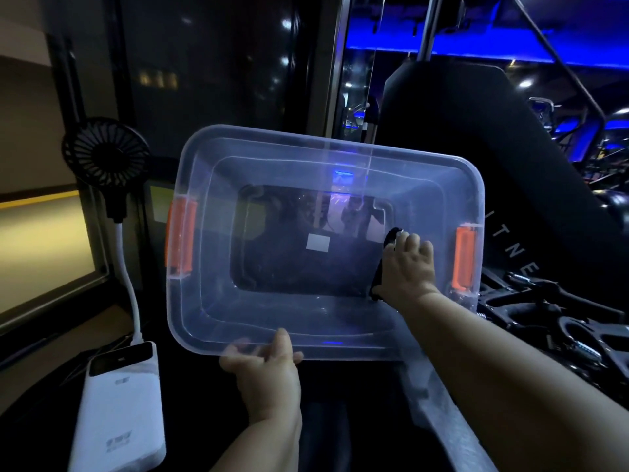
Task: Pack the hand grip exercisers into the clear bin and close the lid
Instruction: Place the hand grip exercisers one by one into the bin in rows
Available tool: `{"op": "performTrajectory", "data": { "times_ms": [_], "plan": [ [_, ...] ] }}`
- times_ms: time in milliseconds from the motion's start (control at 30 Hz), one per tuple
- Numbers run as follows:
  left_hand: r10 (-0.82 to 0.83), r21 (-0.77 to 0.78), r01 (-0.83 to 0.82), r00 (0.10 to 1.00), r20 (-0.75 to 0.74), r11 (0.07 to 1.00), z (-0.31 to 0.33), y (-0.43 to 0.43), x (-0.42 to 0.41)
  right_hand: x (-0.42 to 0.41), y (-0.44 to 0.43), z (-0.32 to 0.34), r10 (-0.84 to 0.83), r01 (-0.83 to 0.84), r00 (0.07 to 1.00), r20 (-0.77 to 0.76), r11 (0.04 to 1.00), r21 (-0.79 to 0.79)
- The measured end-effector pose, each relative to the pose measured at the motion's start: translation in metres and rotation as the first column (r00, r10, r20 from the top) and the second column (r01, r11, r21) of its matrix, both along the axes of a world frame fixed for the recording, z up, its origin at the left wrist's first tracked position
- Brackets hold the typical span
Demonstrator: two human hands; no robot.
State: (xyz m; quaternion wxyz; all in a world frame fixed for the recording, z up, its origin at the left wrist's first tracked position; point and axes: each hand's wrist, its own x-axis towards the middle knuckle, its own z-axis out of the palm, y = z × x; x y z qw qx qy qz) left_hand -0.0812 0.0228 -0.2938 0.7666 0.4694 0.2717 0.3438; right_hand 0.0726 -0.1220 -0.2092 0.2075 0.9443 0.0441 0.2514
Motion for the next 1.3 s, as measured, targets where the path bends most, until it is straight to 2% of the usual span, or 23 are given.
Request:
{"op": "performTrajectory", "data": {
  "times_ms": [67, 200, 333, 633, 967, 1300],
  "plan": [
    [0.003, 0.009, -0.003, 1.0, 0.003, 1.0, -0.001, 0.0, 0.0, 0.003, -0.001, -0.006, -0.02, 0.021, 1.0, 0.023, 0.999, -0.032],
    [0.01, 0.004, -0.01, 1.0, 0.009, 1.0, -0.002, 0.001, 0.002, 0.004, -0.004, -0.008, 0.047, -0.055, 0.997, -0.066, 0.991, -0.12],
    [0.01, -0.006, -0.01, 1.0, 0.017, 1.0, -0.003, 0.001, 0.004, 0.003, -0.005, -0.004, 0.086, -0.101, 0.986, -0.141, 0.99, -0.103],
    [0.0, 0.005, -0.001, 0.999, 0.032, 1.0, -0.003, 0.001, 0.003, 0.006, -0.011, 0.002, 0.115, -0.142, 0.984, -0.139, 0.968, -0.205],
    [-0.008, 0.013, 0.007, 0.999, 0.054, 1.0, -0.003, 0.0, 0.002, 0.01, -0.016, -0.006, 0.109, -0.126, 0.985, -0.133, 0.984, -0.129],
    [0.022, 0.024, -0.024, 0.995, 0.1, 0.999, -0.002, -0.001, 0.003, 0.006, -0.008, -0.01, -0.011, -0.015, 0.995, -0.1, 0.966, -0.258]
  ]
}}
